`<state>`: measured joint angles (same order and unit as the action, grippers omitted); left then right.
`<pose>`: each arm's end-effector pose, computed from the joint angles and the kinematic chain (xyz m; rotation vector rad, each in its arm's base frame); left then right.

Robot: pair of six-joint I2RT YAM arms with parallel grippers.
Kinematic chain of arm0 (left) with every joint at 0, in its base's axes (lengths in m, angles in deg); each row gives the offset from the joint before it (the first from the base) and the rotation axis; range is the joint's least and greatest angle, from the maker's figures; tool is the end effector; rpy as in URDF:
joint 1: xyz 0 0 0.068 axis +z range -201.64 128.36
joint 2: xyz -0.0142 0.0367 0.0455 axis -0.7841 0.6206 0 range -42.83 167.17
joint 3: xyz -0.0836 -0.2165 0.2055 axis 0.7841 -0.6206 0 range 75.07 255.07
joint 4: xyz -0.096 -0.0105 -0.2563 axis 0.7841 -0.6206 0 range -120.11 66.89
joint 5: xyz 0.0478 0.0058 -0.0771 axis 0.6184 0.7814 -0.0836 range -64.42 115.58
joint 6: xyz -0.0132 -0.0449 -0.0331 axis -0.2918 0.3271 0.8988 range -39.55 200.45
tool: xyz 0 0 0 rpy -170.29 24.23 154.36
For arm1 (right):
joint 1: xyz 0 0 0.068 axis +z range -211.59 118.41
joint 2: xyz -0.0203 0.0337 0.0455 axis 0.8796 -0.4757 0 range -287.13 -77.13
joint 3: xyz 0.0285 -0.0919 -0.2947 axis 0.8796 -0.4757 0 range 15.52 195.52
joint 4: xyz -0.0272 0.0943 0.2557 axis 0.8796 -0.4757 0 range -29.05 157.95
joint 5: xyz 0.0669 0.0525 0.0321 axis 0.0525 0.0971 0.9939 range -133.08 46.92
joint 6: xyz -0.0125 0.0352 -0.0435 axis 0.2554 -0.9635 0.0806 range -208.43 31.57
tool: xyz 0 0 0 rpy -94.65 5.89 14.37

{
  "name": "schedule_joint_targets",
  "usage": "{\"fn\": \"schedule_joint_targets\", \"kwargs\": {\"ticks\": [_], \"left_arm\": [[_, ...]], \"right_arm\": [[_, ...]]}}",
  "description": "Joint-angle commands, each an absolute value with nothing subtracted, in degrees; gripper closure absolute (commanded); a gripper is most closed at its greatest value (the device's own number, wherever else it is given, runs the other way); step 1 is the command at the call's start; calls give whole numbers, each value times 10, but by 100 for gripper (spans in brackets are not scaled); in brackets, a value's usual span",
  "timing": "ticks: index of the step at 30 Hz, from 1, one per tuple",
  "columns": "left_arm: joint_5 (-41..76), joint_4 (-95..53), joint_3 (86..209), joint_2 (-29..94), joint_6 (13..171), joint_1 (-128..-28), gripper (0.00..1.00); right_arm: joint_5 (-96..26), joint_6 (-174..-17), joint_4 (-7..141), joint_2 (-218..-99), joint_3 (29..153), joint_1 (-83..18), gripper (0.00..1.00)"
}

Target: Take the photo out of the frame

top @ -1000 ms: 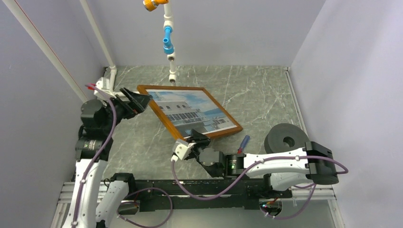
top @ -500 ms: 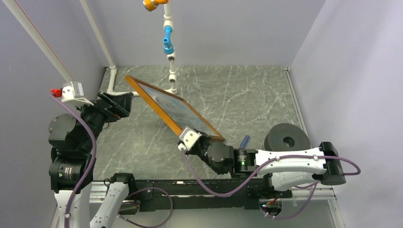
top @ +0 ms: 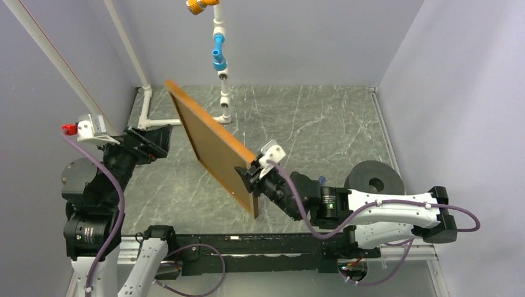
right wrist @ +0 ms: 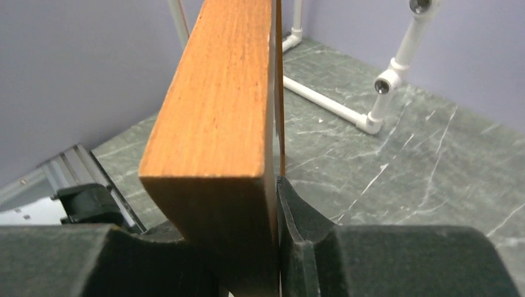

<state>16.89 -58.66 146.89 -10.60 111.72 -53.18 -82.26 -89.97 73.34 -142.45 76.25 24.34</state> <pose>0.0387 -0.0072 0.4936 -0.2705 1.5041 -0.5726 0.0441 0.2589 0.4288 -0.6082 1.4791 0.6679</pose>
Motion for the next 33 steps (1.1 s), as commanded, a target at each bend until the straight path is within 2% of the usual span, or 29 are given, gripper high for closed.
{"fn": "schedule_joint_targets", "kwargs": {"ticks": [1, 3, 6, 20, 33], "left_arm": [[166, -552, 1449, -113, 1136, -531, 1], [159, -552, 1448, -109, 1139, -530, 1], [152, -545, 1441, -105, 1144, -531, 1], [117, -524, 1403, -99, 1158, -531, 1], [91, -522, 1364, -96, 1159, -531, 0]], "right_arm": [[-797, -1096, 698, -1384, 781, 172, 100], [-747, -1179, 602, -1393, 809, 98, 100], [-732, -1204, 558, -1388, 799, 44, 100], [-641, -1257, 564, -1244, 600, -148, 100], [-526, -1320, 647, -1236, 437, -326, 100]]}}
